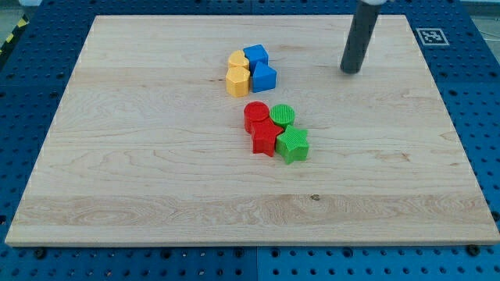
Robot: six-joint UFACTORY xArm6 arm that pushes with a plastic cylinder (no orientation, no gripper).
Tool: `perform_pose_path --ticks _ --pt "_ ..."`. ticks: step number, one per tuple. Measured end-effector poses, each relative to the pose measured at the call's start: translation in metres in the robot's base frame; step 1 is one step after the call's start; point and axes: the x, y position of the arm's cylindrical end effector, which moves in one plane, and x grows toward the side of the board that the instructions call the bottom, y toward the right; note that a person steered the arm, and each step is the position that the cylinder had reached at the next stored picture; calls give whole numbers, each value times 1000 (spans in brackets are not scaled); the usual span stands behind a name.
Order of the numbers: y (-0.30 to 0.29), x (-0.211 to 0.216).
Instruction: Push the red circle into the yellow hexagon
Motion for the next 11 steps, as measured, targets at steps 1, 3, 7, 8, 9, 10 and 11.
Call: perform_pose_path --ticks 1,3,7,8,9,10,11 --pt "-37 49" --pt "-67 66" --pt "-141 128" --pt "-141 105" --pt "-139 89" --pt "-139 102" --pt "-147 103"
